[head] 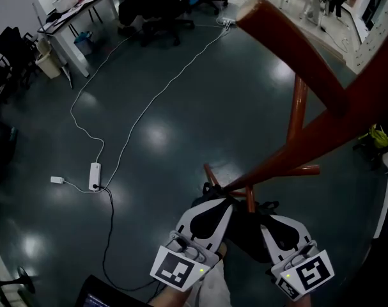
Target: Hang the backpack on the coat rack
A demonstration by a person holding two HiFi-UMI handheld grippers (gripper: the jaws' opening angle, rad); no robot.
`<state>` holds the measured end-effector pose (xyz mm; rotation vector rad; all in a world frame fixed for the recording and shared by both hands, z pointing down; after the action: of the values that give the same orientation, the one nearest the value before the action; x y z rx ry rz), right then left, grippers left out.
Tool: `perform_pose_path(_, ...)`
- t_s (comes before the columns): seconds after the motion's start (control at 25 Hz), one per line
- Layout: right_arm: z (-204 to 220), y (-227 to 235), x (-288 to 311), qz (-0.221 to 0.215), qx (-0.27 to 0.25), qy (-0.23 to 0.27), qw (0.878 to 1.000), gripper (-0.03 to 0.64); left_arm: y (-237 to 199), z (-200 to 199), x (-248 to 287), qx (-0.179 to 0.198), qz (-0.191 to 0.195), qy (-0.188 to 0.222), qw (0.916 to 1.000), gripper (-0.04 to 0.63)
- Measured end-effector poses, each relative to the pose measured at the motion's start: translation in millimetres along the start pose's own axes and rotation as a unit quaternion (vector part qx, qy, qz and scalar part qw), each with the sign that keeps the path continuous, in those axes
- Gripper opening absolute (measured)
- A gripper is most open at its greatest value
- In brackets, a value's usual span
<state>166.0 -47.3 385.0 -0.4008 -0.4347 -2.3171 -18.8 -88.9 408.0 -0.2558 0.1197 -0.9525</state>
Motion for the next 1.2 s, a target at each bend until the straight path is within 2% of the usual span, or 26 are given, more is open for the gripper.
perform_pose_path(0.6,22.1,11.2,19.3,-0.003,-0.003,-0.022,1.000,0.044,-2.2,22.0,2.4,-0.006,-0.017,-0.001,0.9998,0.020)
perform_pose_path(1.2,29.4,16.9,35.5,0.023,-0.019,-0.027,0.999,0.046,-12.8,40.6,-12.5,-0.027,-0.035,-0.011,0.9990,0.020)
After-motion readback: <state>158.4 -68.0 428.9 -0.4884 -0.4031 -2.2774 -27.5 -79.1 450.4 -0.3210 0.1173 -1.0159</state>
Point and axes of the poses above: the fingertips, and each gripper's own axes: x forward along the fingers, y to its right, z out of its underside, the point moved 9 cm from there along -x, backward along the fingers, and after that the axes turned 10 degrees about -z, right-handed, at the moved point
